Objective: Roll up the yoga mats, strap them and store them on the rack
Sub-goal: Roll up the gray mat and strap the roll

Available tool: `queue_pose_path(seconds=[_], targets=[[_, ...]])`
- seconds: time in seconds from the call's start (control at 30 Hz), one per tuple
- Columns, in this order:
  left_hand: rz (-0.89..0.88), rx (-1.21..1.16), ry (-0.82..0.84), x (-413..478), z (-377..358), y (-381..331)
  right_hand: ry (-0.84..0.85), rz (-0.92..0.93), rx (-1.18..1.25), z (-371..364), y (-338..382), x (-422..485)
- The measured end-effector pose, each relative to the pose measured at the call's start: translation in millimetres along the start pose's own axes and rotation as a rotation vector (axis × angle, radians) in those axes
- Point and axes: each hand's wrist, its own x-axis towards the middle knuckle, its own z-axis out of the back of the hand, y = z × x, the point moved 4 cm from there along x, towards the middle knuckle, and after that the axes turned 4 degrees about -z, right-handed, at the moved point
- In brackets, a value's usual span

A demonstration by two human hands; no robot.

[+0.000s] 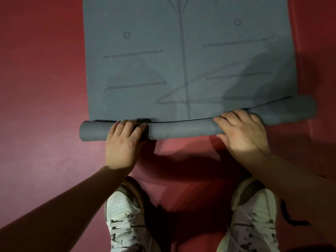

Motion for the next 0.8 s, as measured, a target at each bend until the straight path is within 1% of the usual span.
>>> queue_pose_path(seconds=[0.17,0.37,0.57,0.7,0.8], targets=[[0.009,-0.077,-0.008,5,6,2,0.027,0.024,0.002,3,-6,8],[0.079,-0.161,0.07,-3,13,4,0.096,0.049,0.032,9,-5,9],[0.086,-0.227,0.167,-46,19,9,0.174,0.158,0.109,6,12,-18],[0.101,-0.247,0.194,-46,19,13,0.226,0.136,0.141,-2,10,-21],[0.073,-0.281,0.234,-33,16,20,0.282,0.122,0.189,-3,6,-14]])
